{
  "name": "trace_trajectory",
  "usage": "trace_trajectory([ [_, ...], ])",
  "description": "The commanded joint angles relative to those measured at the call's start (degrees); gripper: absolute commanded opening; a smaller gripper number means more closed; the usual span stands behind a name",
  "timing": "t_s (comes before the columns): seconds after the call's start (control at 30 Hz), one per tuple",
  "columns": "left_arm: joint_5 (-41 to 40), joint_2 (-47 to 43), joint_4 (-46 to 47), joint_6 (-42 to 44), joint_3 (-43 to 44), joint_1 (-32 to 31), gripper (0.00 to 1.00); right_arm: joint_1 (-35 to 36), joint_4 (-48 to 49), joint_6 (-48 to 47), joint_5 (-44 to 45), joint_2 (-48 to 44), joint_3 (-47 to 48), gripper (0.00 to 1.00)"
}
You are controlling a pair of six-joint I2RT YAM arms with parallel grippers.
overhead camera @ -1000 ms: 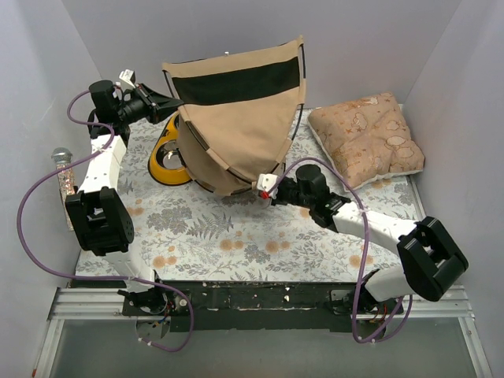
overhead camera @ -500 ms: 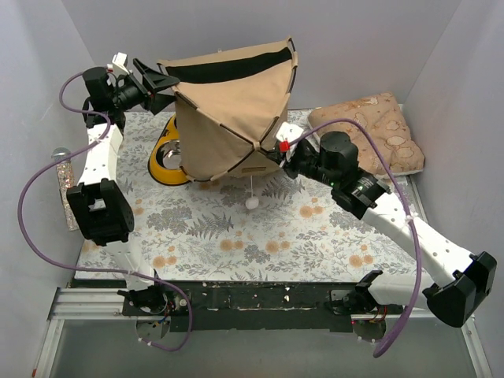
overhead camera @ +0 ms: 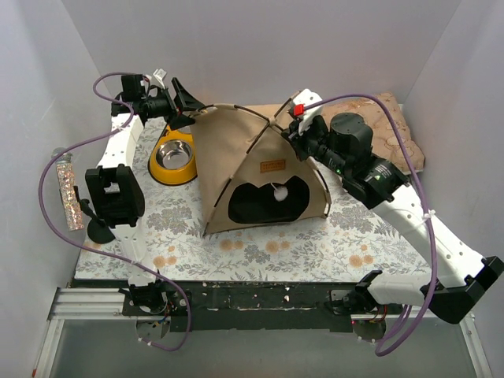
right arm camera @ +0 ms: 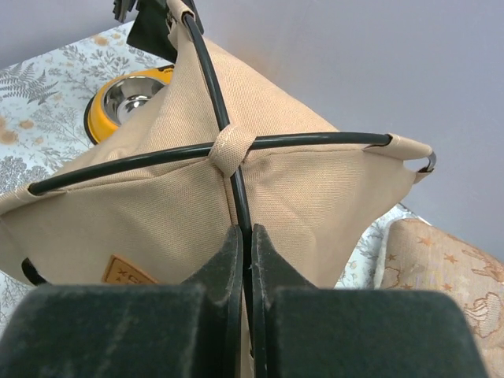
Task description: Set up the pet tent
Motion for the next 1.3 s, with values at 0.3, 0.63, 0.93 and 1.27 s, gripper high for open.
trace_trajectory([
  [0.3,6.72,2.52,-16.40,26.50,5.34,3.37,0.98,-3.44,4.16,6.32,-10.63,8.83,1.26,0.40],
  [0.63,2.44,8.60,-10.18,20.11,13.09,2.57,0.98,-5.63,7.57,7.28,-9.26,10.06,0.90,0.01],
  [0.93,1.89,0.98,-11.01,26.44,3.13,6.61,0.98,-9.32,16.81,8.26,6.76,8.14,2.84,0.01],
  [1.27,8.68,-6.33,-1.06,23.44,-10.08,6.97,0.98,-10.03,20.15,0.09,7.73,3.56,-1.81,0.01],
])
